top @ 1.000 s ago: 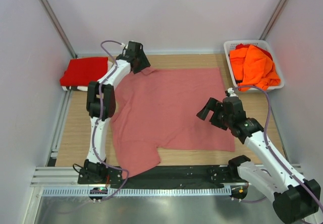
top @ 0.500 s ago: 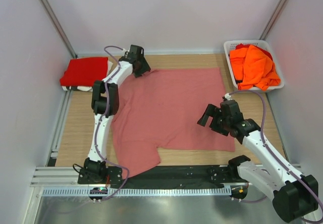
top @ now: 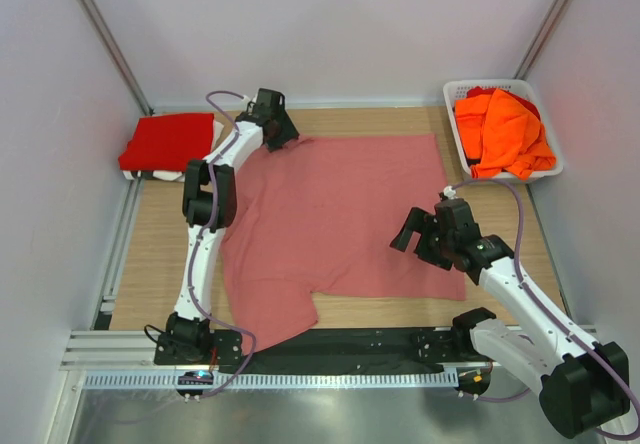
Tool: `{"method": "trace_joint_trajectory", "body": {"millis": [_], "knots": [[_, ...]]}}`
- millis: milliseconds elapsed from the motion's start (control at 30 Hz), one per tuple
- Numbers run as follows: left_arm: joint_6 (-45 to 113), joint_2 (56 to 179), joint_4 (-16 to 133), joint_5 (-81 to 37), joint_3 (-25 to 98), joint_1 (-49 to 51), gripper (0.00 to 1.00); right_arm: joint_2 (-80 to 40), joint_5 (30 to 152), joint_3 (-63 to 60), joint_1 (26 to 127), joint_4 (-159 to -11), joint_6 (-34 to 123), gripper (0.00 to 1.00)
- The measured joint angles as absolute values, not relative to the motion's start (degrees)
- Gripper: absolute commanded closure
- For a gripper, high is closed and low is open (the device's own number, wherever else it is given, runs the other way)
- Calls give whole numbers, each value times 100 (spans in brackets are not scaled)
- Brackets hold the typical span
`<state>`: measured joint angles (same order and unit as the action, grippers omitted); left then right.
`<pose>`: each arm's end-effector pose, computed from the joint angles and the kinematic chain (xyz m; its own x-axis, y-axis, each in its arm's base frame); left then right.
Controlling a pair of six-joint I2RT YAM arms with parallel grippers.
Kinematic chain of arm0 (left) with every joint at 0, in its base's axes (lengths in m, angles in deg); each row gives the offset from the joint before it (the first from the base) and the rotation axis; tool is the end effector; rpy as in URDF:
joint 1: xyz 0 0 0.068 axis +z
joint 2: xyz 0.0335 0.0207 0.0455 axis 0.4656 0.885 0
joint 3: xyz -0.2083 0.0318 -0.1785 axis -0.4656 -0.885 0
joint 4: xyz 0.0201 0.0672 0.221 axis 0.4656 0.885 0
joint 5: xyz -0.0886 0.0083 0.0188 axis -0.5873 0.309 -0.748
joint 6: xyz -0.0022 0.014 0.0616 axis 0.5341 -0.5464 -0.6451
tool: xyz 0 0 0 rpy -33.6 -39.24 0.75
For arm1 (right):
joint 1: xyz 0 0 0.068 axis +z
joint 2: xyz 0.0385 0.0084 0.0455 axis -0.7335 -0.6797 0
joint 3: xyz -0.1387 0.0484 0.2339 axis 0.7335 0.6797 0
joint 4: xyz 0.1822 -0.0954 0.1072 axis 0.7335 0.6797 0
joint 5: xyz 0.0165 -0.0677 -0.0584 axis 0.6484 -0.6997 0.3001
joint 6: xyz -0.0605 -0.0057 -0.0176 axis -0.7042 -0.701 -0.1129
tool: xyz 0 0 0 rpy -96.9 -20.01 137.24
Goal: Fold and stack the t-shirts
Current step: Flatten the tshirt out
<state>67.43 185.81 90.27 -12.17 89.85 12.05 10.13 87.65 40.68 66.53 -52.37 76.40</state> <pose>0.5200 -0.1449 0.1706 -0.6839 -0.5431 -0.4871 -0.3254 0.8247 -0.4626 0.1403 0.0532 0.2200 -0.8055 0.3775 -0.4568 0.1623 0.8819 0.4425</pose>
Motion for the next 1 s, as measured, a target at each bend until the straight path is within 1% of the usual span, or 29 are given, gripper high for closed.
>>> {"method": "trace_joint_trajectory", "body": {"millis": [467,600,633,700,733,767,900,1000], "knots": [[7042,18654,8752,-1573,9031,1229,44,1011,8765,4192,6653,-5285,7640,0],[7116,18669,8671,-1654,9031,1229,47,1008,8765,4212,6653,-5294,7638,0],[7136,18675,8651,-1667,9031,1229,51,1011,8765,4216,6653,-5298,7638,0],[7162,18706,8612,-1692,9031,1231,55,1011,8765,4223,6653,-5302,7638,0],[7169,18726,8590,-1705,9031,1231,62,1011,8767,4225,6653,-5305,7636,0],[7188,18750,8574,-1726,9031,1231,65,1008,8767,4227,6653,-5307,7636,0],[7226,18813,8459,-1805,8994,1237,73,1008,8767,4227,6653,-5320,7631,0],[7302,18813,8317,-1849,8893,1242,84,1004,8767,4227,6653,-5324,7620,0]]}}
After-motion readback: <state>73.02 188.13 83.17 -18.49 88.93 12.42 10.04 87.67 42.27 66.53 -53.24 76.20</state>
